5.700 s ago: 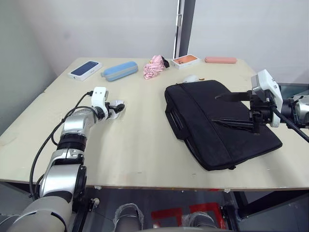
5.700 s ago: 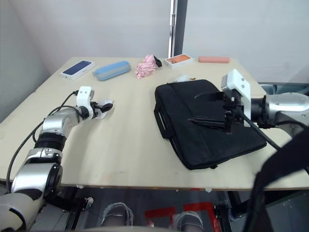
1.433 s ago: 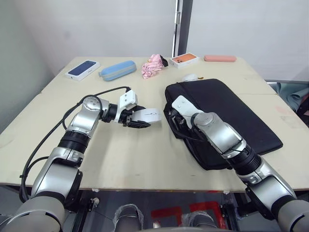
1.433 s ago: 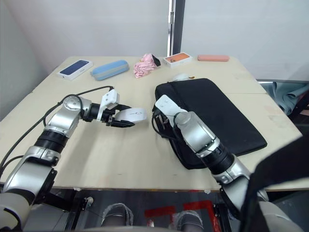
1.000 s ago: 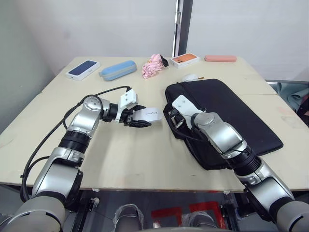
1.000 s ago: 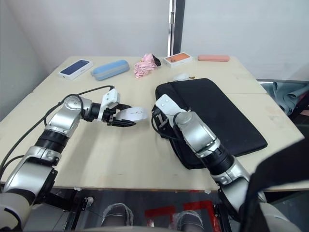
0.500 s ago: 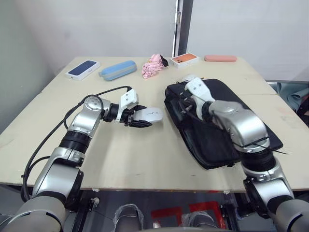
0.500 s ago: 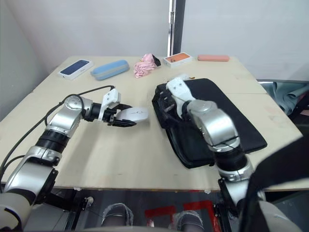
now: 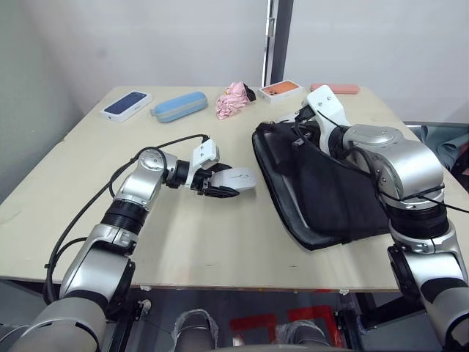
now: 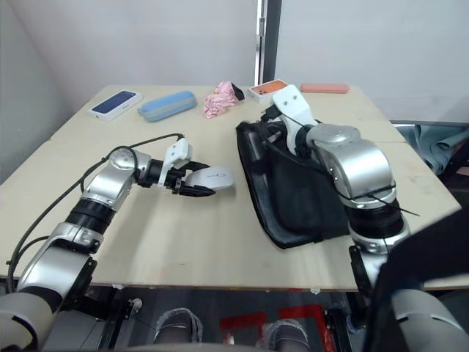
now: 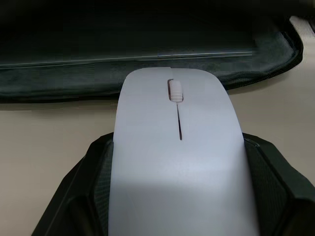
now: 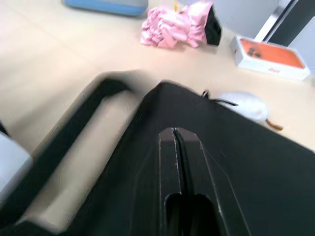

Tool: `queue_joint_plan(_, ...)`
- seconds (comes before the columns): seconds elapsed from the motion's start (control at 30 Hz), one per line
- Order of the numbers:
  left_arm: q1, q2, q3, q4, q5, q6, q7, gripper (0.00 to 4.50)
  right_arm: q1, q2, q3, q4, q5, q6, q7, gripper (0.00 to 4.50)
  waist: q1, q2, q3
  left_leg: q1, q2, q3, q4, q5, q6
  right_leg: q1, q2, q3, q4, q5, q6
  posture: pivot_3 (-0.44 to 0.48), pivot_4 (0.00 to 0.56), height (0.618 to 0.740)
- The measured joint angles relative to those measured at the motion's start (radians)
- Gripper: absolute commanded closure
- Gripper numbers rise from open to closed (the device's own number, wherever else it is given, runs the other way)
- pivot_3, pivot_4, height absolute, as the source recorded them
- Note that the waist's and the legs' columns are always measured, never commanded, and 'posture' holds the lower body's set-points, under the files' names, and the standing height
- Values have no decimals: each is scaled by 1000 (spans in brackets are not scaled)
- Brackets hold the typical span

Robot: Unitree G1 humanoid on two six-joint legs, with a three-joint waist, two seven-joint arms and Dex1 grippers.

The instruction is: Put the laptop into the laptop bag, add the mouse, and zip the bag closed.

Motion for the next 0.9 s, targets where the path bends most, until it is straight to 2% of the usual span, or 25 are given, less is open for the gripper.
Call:
queue_joint_plan(0.17,-2,-21,-13,29,7,-19,3,1629,10,-3,0,0,2,-10,-14,4486,-1,0,0,0,0,0,0,0,0,0,0,0,0,0,0,0,150,740)
queue_joint_plan(0.27,-3,-21,-14,32,8,-21,2,1629,32,-1,0,0,4,-9,-21,3730,-1,0,0,0,0,0,0,0,0,0,0,0,0,0,0,0,150,740)
queue_joint_plan(0.4,-9,-1,-14,36,9,-27,-4,1629,96,59,-23,-5,47,35,-21,2357,-2,0,0,1,0,0,0,0,1,0,0,0,0,0,0,0,150,740)
queue_joint_plan(0.6,-9,107,-12,37,10,-41,-50,1629,160,133,11,-9,53,82,-68,332,-6,0,0,1,0,0,0,0,0,0,0,0,1,0,0,0,150,740)
queue_joint_plan(0.77,19,200,-5,32,9,-51,-92,1629,188,142,145,7,42,76,-88,332,-5,0,0,2,0,0,-1,0,0,1,0,0,0,0,0,0,150,740)
queue_joint_plan(0.9,42,224,-1,29,9,-53,-96,1629,172,158,174,58,18,31,-110,332,0,0,0,2,0,0,-1,0,0,1,0,0,1,0,0,0,150,740)
